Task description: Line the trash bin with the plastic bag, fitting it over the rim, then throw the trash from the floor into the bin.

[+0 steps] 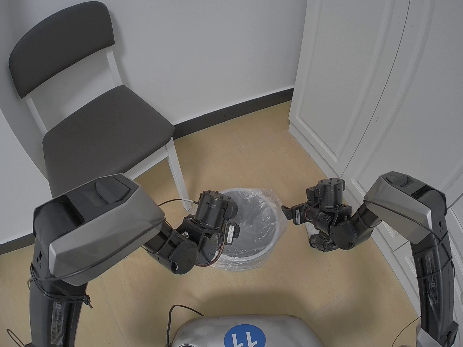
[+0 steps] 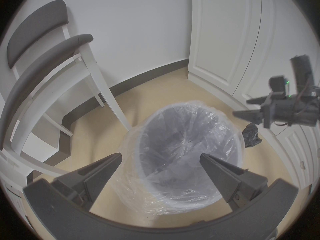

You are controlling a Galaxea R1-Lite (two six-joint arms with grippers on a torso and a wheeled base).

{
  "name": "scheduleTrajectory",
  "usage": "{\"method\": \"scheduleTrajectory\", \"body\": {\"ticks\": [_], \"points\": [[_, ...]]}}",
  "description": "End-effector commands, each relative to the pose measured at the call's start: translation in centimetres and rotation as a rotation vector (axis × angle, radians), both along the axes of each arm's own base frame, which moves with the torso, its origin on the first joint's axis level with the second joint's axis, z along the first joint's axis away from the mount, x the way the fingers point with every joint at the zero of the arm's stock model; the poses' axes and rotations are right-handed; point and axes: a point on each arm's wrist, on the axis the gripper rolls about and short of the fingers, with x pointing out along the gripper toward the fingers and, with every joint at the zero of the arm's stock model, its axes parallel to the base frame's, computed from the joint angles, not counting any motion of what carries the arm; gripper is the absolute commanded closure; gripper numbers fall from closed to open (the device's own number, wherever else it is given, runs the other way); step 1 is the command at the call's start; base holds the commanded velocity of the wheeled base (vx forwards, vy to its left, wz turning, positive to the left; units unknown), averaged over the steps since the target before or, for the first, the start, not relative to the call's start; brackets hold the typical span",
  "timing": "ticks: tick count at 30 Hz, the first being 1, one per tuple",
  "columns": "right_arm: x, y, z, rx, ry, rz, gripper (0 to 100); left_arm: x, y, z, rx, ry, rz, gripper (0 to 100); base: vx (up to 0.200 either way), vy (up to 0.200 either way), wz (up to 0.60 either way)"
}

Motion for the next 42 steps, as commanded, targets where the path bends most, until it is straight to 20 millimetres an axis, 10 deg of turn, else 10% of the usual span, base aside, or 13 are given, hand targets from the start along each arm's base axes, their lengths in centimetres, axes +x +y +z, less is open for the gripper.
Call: {"method": "scheduleTrajectory", "body": {"ticks": [1,18,42], "points": [[-4.4,1.6,3.1,-0.089,-0.132,0.069,0,1.9,-1.2,-1.5,0.031,0.056,0.013,0,0.000,0.000,0.00],[-5.9,1.6,3.5,-0.110,-0.150,0.120,0,4.8,-0.8,-3.5,0.182,0.145,0.140,0,0.000,0.000,0.00],[-5.4,0.8,4.2,-0.098,-0.186,0.098,0,-2.6,0.9,-2.4,0.160,0.261,0.186,0,0.000,0.000,0.00]]}}
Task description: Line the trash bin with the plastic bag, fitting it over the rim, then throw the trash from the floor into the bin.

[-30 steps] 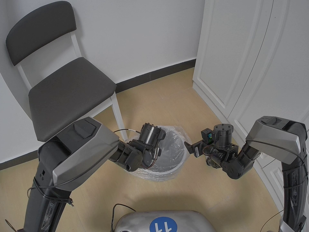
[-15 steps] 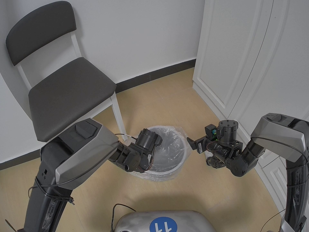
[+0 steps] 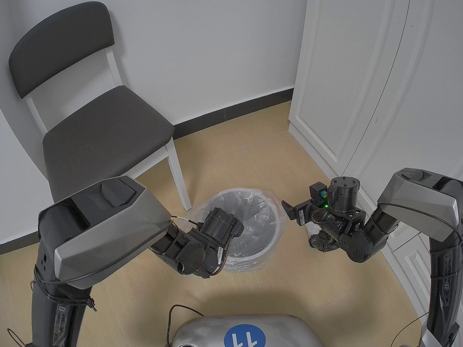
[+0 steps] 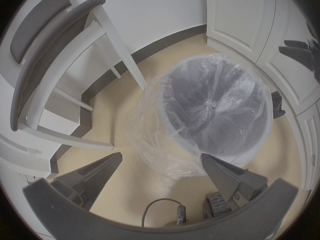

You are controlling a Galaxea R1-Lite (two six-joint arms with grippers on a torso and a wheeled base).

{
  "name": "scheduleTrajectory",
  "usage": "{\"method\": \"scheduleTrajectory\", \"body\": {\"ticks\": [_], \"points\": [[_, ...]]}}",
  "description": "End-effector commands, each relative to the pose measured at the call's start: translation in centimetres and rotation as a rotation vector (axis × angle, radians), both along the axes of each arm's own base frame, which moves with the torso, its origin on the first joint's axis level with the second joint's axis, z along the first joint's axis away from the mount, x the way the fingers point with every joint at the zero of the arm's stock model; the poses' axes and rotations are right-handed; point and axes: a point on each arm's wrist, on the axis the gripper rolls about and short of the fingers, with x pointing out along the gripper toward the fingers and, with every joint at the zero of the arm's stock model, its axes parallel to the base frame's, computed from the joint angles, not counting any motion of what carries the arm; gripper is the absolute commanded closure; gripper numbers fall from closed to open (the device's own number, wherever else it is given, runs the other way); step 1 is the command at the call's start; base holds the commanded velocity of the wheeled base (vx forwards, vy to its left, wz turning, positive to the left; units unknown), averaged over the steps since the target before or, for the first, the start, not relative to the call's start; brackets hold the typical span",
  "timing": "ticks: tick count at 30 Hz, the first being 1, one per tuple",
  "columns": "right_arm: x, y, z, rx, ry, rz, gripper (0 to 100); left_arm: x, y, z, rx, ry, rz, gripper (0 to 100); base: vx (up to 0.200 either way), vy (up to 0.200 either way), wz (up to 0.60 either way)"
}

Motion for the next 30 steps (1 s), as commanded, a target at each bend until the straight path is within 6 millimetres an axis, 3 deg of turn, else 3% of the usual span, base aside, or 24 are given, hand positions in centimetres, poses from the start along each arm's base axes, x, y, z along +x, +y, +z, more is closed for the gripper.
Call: {"method": "scheduleTrajectory", "body": {"ticks": [1,14,25,30], "points": [[0.0,0.0,-0.2,-0.003,0.005,0.000,0,-0.6,0.2,0.1,0.002,0.014,-0.005,0,0.000,0.000,0.00],[0.1,0.0,-0.3,-0.003,0.005,0.000,0,1.1,1.5,-2.1,-0.013,0.067,0.017,0,0.000,0.000,0.00],[0.2,0.0,-0.6,-0.005,0.009,-0.002,0,4.6,2.4,-4.2,-0.013,0.116,0.058,0,0.000,0.000,0.00],[0.2,0.0,-0.7,-0.006,0.012,-0.002,0,5.3,2.7,-4.1,-0.026,0.130,0.056,0,0.000,0.000,0.00]]}}
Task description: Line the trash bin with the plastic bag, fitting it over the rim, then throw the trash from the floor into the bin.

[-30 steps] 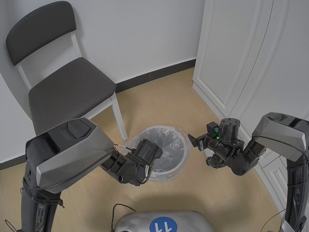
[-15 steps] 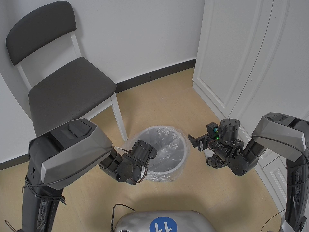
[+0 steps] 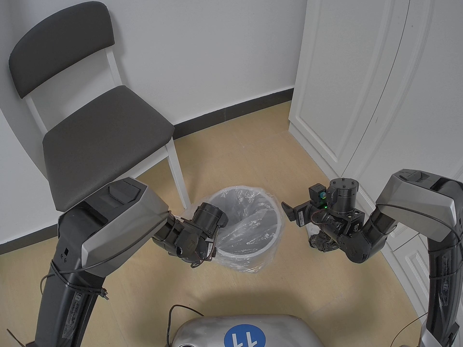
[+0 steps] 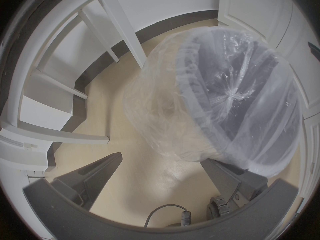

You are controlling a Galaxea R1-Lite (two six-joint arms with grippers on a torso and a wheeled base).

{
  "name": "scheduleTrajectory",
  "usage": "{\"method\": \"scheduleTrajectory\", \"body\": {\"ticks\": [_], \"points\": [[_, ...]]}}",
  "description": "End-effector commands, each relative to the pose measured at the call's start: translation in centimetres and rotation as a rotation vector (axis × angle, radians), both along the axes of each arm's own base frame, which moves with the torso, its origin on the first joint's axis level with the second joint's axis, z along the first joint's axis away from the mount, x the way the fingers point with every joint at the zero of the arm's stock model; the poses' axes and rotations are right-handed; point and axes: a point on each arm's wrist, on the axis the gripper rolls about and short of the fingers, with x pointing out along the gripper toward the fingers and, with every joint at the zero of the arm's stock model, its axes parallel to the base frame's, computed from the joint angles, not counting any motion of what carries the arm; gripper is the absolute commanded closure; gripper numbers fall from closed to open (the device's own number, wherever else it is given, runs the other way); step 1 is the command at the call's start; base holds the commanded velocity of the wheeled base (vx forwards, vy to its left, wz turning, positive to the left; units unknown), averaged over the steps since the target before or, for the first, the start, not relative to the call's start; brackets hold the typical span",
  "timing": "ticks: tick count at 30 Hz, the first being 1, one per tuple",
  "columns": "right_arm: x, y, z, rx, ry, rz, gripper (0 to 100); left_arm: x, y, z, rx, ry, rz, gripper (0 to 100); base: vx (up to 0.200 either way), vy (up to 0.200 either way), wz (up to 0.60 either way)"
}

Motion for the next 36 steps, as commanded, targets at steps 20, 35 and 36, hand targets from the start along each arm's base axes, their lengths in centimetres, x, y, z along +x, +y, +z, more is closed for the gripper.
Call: {"method": "scheduleTrajectory", "body": {"ticks": [20,35,36], "points": [[-0.5,0.3,-0.1,-0.014,-0.005,0.016,0,-6.6,-0.3,6.1,-0.135,0.022,-0.070,0,0.000,0.000,0.00],[-1.9,-0.8,0.9,-0.027,-0.027,0.006,0,-1.7,-5.8,7.7,-0.084,-0.181,-0.152,0,0.000,0.000,0.00],[-2.0,-0.9,0.9,-0.026,-0.030,0.003,0,-0.9,-5.9,7.3,-0.057,-0.193,-0.144,0,0.000,0.000,0.00]]}}
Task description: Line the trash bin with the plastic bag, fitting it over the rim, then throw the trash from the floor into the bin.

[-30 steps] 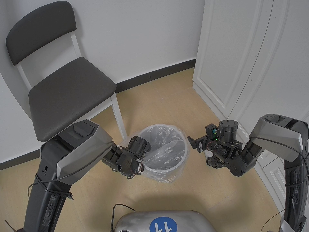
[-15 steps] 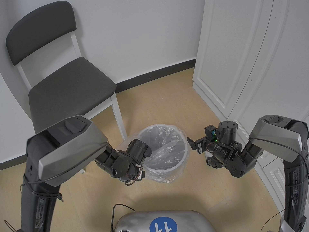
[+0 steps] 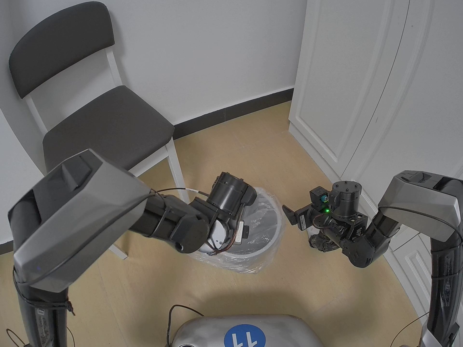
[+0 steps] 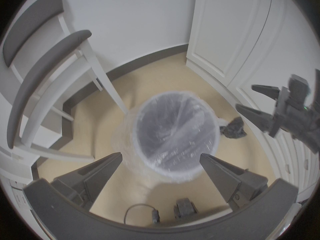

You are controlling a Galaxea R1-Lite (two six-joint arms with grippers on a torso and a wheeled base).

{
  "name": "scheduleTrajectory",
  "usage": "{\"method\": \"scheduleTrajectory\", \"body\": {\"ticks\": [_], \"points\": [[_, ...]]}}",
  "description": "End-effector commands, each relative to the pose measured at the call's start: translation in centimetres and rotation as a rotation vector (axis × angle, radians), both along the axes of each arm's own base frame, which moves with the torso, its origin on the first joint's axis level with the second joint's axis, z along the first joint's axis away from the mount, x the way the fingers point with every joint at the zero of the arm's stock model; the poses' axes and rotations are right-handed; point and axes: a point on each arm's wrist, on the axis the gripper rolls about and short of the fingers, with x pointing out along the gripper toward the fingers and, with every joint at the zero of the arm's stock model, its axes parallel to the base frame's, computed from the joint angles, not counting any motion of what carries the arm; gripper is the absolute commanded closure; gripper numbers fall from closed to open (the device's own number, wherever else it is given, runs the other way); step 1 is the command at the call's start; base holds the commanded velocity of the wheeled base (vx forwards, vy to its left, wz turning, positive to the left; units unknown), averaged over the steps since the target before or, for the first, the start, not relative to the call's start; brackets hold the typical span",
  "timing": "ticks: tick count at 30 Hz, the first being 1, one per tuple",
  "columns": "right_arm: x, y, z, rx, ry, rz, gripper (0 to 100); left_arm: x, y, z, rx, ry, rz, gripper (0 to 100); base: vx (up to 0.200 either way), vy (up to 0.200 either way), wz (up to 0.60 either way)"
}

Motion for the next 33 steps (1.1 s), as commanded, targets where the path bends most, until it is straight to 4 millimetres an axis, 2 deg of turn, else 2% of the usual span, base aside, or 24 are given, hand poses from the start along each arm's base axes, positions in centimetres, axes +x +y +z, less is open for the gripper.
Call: {"method": "scheduleTrajectory", "body": {"ticks": [1,6,12,13,14,15,16,25,28,33], "points": [[-0.9,-1.5,1.0,0.008,-0.024,-0.028,0,5.4,-1.1,-4.4,0.162,-0.055,0.067,0,0.000,0.000,0.00],[-3.6,-4.3,2.0,0.021,-0.011,-0.075,0,7.7,-1.4,-6.3,0.251,-0.077,0.062,0,0.000,0.000,0.00],[-8.3,-6.2,0.5,0.104,0.045,-0.110,0,10.6,-1.1,-7.2,0.259,-0.112,0.077,0,0.000,0.000,0.00],[-8.3,-6.2,0.5,0.104,0.045,-0.110,0,10.6,-1.1,-7.2,0.259,-0.112,0.077,0,0.000,0.000,0.00],[-10.0,-6.7,-0.6,0.094,0.104,-0.113,0,11.3,-0.8,-8.0,0.268,-0.098,0.088,0,0.000,0.000,0.00],[-10.5,-6.9,-0.8,0.088,0.124,-0.118,0,11.4,-0.6,-8.7,0.280,-0.081,0.090,0,0.000,0.000,0.00],[-10.8,-7.2,-0.7,0.088,0.131,-0.124,0,11.6,-0.2,-9.5,0.295,-0.067,0.097,0,0.000,0.000,0.00],[-11.2,-7.9,1.5,0.134,0.069,-0.144,0,12.7,1.2,-10.0,0.359,-0.083,0.082,0,0.000,0.000,0.00],[-11.2,-7.9,1.9,0.137,0.051,-0.142,0,12.5,0.8,-9.9,0.354,-0.081,0.076,0,0.000,0.000,0.00],[-11.2,-8.2,2.1,0.141,0.044,-0.147,0,10.4,-2.6,-9.4,0.321,-0.100,0.015,0,0.000,0.000,0.00]]}}
